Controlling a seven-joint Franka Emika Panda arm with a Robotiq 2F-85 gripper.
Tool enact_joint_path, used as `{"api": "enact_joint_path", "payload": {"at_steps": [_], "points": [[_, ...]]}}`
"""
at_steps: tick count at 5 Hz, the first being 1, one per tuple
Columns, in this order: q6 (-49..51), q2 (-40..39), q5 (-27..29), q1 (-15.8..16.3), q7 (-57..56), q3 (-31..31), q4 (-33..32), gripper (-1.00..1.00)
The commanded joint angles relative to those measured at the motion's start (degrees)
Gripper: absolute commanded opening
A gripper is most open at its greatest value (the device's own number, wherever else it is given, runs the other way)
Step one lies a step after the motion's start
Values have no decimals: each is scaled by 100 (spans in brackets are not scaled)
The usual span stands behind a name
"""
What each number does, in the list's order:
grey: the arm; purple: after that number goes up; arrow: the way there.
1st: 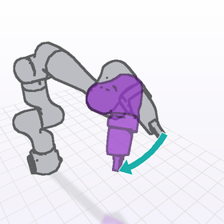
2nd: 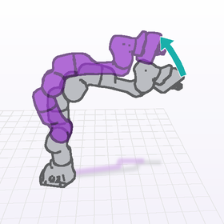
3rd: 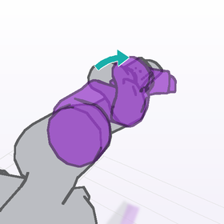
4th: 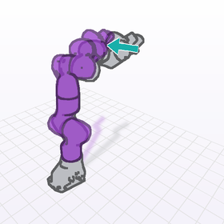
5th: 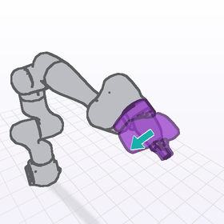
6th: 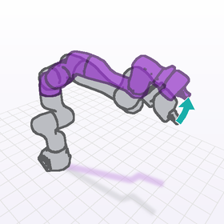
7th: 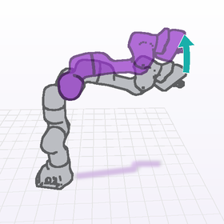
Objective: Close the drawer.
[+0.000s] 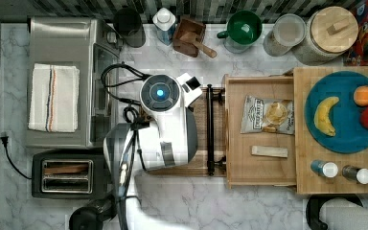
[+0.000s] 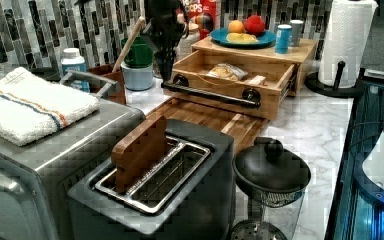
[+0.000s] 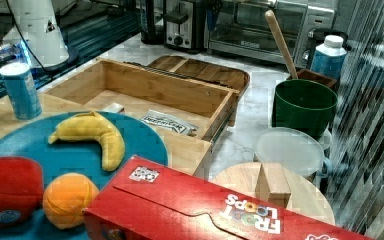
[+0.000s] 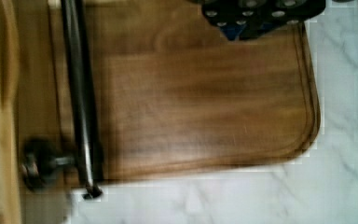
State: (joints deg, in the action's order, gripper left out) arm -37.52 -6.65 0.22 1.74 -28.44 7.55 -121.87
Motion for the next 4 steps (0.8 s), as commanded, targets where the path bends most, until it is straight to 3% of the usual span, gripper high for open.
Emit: {"api": "enact_joint_path", "payload": {"at_steps": [1,4], "points": [[-408,-691,-336,-102,-228,-147,-242,-100],[-406,-406,-616,-361,-950,-391,-413,-100]]}}
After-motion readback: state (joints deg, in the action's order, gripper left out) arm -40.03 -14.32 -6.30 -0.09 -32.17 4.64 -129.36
